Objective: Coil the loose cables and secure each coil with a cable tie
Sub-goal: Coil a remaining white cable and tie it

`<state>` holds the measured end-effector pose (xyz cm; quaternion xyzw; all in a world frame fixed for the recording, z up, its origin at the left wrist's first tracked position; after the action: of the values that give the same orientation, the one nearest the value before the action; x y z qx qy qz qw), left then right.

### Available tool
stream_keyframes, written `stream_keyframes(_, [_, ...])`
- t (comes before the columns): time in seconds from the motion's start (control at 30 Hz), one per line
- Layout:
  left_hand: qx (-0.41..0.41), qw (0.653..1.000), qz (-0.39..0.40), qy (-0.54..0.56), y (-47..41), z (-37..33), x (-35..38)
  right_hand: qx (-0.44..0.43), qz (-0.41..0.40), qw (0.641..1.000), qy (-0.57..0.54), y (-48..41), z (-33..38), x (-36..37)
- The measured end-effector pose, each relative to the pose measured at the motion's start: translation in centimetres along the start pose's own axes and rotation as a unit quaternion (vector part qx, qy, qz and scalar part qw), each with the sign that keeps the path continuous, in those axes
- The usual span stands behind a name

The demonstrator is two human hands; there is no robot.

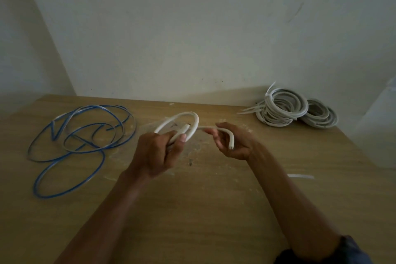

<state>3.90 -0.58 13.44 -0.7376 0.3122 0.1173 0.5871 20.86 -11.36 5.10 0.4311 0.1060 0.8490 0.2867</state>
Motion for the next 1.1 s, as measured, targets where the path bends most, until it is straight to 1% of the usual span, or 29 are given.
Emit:
stream_keyframes(0.07, [0.019, 0.999, -0.009, -0.032, 0.1, -0.2, 0.1, 0.022, 0.034, 0.999, -0.002, 0.0, -0.4, 0.5])
stream_keyframes(0.1, [0.027, 0.999, -0.012, -0.04, 0.2, -0.4, 0.3, 0.015, 0.058, 0.998, -0.007, 0.0, -0.2, 1.0])
stream_keyframes(0.13, [0.028, 0.999, -0.008, -0.037, 0.3, -0.7, 0.7, -0.016, 0.072, 0.997, -0.001, 0.1, 0.5, 1.6])
stream_keyframes(0.17, [0.02, 1.0, 0.001, -0.019, 0.4, -1.0, 1.2, -0.065, 0.07, 0.995, 0.026, 0.4, 1.4, 2.2])
stream_keyframes(0.2, [-0.002, 1.0, 0.013, 0.013, 0.4, -1.1, 1.9, -0.127, 0.047, 0.988, 0.077, 0.8, 2.3, 2.8])
stream_keyframes(0.23, [-0.032, 0.998, 0.02, 0.051, 0.4, -1.2, 2.7, -0.197, 0.015, 0.97, 0.143, 1.6, 3.0, 3.5])
stream_keyframes(0.27, [-0.064, 0.994, 0.015, 0.089, 0.5, -1.2, 3.3, -0.27, -0.017, 0.937, 0.219, 2.6, 3.6, 4.4])
stream_keyframes(0.3, [-0.101, 0.986, 0.001, 0.133, 0.5, -1.1, 3.8, -0.339, -0.047, 0.892, 0.297, 3.7, 4.0, 5.5])
stream_keyframes(0.33, [-0.148, 0.971, -0.017, 0.185, 0.6, -0.8, 4.0, -0.399, -0.073, 0.836, 0.371, 4.8, 4.1, 6.5])
stream_keyframes(0.37, [-0.203, 0.949, -0.041, 0.236, 0.6, 0.0, 4.0, -0.445, -0.09, 0.78, 0.43, 5.7, 3.9, 7.6])
stream_keyframes(0.43, [-0.311, 0.891, -0.089, 0.318, 0.7, 1.9, 3.7, -0.511, -0.099, 0.692, 0.5, 6.9, 3.1, 9.4])
stream_keyframes(0.47, [-0.353, 0.858, -0.102, 0.36, 0.9, 2.7, 3.5, -0.537, -0.099, 0.652, 0.526, 7.1, 2.5, 10.2])
stream_keyframes(0.5, [-0.389, 0.817, -0.11, 0.411, 1.2, 3.4, 3.6, -0.556, -0.1, 0.614, 0.552, 7.2, 1.9, 10.9])
stream_keyframes(0.57, [-0.442, 0.729, -0.121, 0.51, 1.8, 4.1, 4.0, -0.579, -0.118, 0.546, 0.594, 7.1, 0.7, 11.9])
stream_keyframes(0.6, [-0.456, 0.695, -0.12, 0.542, 2.0, 4.2, 4.1, -0.587, -0.132, 0.523, 0.604, 7.1, 0.3, 12.2])
stream_keyframes(0.63, [-0.466, 0.672, -0.114, 0.564, 2.2, 4.1, 4.3, -0.59, -0.145, 0.514, 0.606, 7.0, 0.1, 12.3])
stream_keyframes(0.67, [-0.474, 0.658, -0.104, 0.576, 2.3, 3.8, 4.5, -0.591, -0.153, 0.517, 0.6, 6.9, 0.0, 12.2])
stream_keyframes(0.7, [-0.479, 0.655, -0.094, 0.577, 2.4, 3.6, 4.7, -0.591, -0.158, 0.522, 0.595, 6.7, -0.1, 12.1])
stream_keyframes(0.73, [-0.481, 0.661, -0.085, 0.57, 2.5, 3.2, 4.8, -0.582, -0.164, 0.529, 0.596, 6.4, -0.2, 11.8])
stream_keyframes(0.77, [-0.48, 0.674, -0.078, 0.556, 2.5, 2.7, 5.0, -0.56, -0.167, 0.539, 0.607, 5.9, -0.4, 11.6])
stream_keyframes(0.83, [-0.477, 0.697, -0.066, 0.531, 2.4, 1.7, 5.0, -0.498, -0.142, 0.579, 0.63, 4.7, -1.5, 11.1])
stream_keyframes(0.9, [-0.48, 0.698, -0.054, 0.528, 2.5, 0.8, 5.1, -0.446, -0.102, 0.63, 0.627, 3.7, -2.6, 10.8])
stream_keyframes(0.93, [-0.486, 0.691, -0.049, 0.533, 2.5, 0.6, 5.2, -0.433, -0.097, 0.642, 0.625, 3.4, -2.9, 10.6])
stream_keyframes(0.97, [-0.491, 0.684, -0.045, 0.538, 2.6, 0.5, 5.2, -0.431, -0.102, 0.64, 0.628, 3.2, -3.1, 10.6])
stream_keyframes(1.07, [-0.505, 0.669, -0.048, 0.543, 2.6, 0.4, 5.4, -0.467, -0.118, 0.595, 0.644, 3.3, -3.5, 10.7])
stream_keyframes(1.1, [-0.509, 0.668, -0.054, 0.54, 2.7, 0.3, 5.4, -0.482, -0.12, 0.585, 0.641, 3.3, -3.5, 10.8])
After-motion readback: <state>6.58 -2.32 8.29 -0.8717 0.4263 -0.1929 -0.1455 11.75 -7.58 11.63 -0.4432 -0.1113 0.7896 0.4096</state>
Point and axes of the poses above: each hand's wrist, its own y-axis away from the middle knuckle, its own x-axis out of the palm, z = x × y, the point moved 8 cm from there along -y, towards the middle knuckle, and after that the axes turned 1 degree about -y, right-handed, at the moved point
